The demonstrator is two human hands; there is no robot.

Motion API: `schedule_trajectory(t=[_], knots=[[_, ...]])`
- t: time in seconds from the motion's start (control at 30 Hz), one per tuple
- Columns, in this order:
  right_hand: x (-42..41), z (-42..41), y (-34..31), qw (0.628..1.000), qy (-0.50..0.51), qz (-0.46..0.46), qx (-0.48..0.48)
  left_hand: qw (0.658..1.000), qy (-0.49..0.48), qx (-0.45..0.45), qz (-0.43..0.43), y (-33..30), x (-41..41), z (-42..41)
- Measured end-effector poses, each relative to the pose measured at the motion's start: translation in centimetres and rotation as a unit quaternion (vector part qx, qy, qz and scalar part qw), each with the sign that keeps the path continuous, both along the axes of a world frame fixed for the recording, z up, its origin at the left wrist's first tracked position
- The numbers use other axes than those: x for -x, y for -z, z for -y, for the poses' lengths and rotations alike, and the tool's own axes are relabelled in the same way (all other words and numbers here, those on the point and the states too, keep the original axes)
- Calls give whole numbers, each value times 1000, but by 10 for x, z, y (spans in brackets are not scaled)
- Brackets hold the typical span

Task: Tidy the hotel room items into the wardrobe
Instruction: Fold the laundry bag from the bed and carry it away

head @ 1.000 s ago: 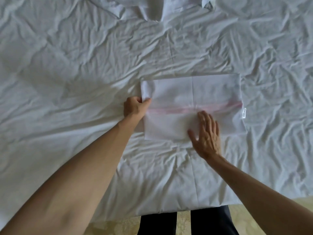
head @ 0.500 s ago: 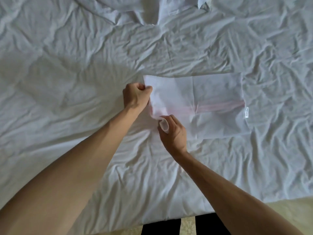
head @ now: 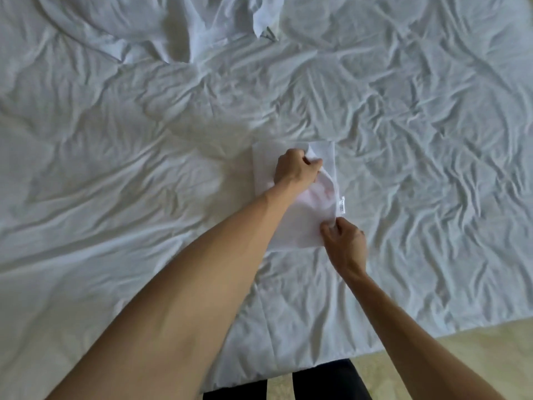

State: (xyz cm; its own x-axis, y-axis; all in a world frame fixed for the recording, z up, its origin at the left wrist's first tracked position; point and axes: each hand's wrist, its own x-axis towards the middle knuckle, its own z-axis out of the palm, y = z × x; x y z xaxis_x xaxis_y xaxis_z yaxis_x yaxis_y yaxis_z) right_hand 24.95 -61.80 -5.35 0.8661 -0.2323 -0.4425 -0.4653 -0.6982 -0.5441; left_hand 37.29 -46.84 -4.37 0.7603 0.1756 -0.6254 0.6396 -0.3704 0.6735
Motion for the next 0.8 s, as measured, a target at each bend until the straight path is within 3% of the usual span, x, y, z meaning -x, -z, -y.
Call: schedule_trajectory(t=[0.07,0.13,0.2,0.27,0.3,0.4,0.47,0.53,0.6,0.7,0.8], knots=[[-8,9,4,996,-59,-11,63,998,29,-54,9,16,-1,6],[-17,17,3,992,-83,11,97,992,7,-98,81,15,7,3],[-32,24,-1,993,-68,44,85,961,-55,-171,209,11,17,-12],[-56,29,-4,995,-67,65,40,929,-99,-229,273,10,24,-34],[-69,29,-4,995,-78,63,16,937,-122,-220,241,13,25,-46],[-111,20,1,994,-85,21,-71,970,-204,-131,18,13,21,-71],[-135,8,5,989,-68,-28,-125,976,-210,-46,-44,14,16,-82],[-152,-5,11,984,-74,-40,-159,975,-208,51,-67,14,13,-87],[-163,-15,14,978,-80,-38,-189,974,-199,82,-75,12,11,-89],[-172,-19,6,973,-115,-18,-200,982,-178,51,-34,4,12,-93],[-166,-8,-10,962,-190,86,-175,990,-135,-11,32,-17,28,-102]])
